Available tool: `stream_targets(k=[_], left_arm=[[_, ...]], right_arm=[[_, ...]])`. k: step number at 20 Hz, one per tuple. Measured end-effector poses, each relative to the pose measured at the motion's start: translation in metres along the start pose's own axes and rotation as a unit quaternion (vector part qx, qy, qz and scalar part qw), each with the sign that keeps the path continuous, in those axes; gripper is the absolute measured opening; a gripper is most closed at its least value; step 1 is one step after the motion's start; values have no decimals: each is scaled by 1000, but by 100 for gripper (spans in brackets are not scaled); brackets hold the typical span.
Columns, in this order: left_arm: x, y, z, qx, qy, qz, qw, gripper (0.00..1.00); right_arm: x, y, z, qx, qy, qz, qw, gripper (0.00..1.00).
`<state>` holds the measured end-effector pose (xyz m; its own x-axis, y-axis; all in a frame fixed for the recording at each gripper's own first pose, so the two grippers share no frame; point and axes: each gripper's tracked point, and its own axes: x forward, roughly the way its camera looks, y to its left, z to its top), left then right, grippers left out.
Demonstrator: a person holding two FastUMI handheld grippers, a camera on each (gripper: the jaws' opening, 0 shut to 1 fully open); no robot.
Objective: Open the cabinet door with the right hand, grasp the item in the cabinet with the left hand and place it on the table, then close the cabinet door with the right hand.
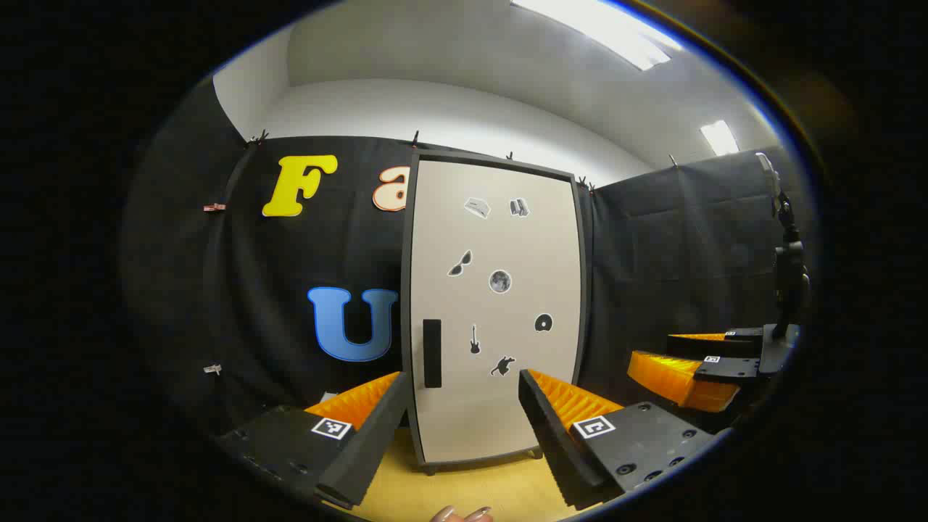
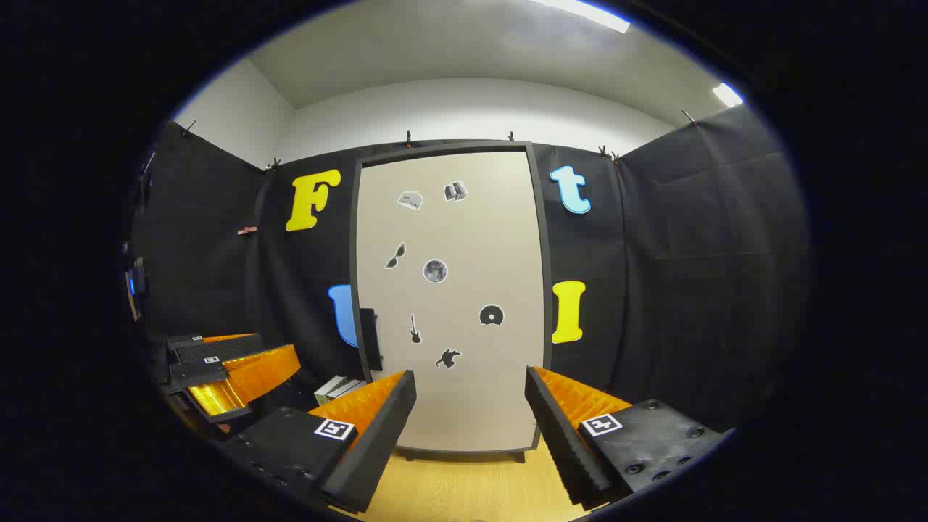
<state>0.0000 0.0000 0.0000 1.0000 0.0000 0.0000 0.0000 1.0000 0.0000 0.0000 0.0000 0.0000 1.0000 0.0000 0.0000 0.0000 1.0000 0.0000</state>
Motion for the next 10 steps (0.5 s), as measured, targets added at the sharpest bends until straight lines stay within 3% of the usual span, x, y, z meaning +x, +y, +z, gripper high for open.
stream_targets(k=[10], left_arm=[[1, 18, -3, 6, 3, 18, 1000, 95]], right_arm=[[0, 8, -1, -9, 3, 0, 1000, 97]])
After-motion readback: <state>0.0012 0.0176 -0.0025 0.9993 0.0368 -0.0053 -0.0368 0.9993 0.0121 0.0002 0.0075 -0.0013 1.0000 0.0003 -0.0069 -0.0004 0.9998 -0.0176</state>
